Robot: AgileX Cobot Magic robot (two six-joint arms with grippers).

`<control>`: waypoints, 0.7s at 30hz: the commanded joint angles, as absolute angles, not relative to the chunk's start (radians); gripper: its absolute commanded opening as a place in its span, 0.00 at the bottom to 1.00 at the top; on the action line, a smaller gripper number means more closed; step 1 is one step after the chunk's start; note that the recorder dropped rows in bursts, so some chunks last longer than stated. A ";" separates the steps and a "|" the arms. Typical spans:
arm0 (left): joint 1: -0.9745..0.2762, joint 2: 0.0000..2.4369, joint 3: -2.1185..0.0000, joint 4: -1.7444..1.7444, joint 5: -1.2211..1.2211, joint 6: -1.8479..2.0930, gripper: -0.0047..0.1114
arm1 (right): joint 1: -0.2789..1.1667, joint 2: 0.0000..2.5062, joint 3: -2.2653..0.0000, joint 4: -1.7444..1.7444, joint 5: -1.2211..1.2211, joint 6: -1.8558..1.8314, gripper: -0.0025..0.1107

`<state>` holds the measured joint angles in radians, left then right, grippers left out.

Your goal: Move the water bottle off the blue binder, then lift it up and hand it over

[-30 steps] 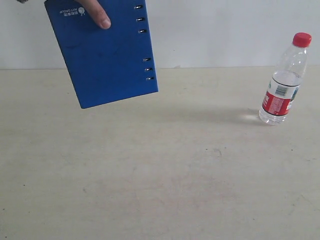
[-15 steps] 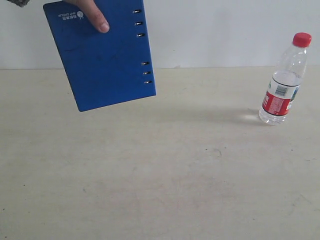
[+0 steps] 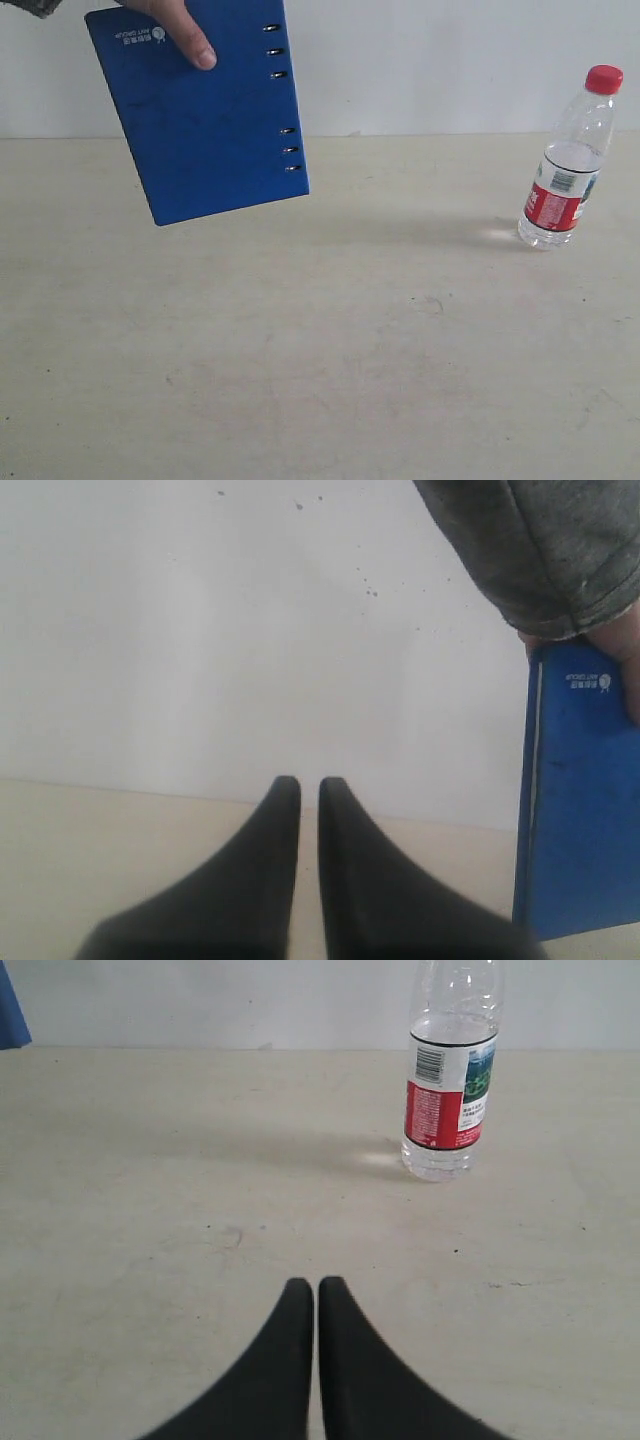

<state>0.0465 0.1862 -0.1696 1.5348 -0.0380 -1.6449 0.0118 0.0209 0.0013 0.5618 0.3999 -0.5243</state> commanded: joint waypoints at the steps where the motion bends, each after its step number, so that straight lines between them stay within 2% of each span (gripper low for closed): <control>1: 0.047 0.181 -0.148 1.531 -0.063 -1.656 0.10 | 0.009 0.025 0.000 0.555 0.400 -0.542 0.02; 12: 0.047 0.181 -0.146 1.531 -0.083 -1.656 0.10 | 0.009 0.025 0.000 0.559 0.400 -0.540 0.02; 16: 0.053 0.015 -0.111 1.534 -0.030 -1.664 0.10 | 0.009 0.023 0.000 0.567 0.400 -0.540 0.02; 21: 0.059 0.021 -0.077 1.538 -0.059 -1.661 0.10 | 0.009 0.019 0.000 0.571 0.402 -0.534 0.02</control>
<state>0.0565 0.0090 -0.0895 1.5348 -0.0431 -1.6538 0.0118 0.0209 0.0013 0.5666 0.4071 -0.5374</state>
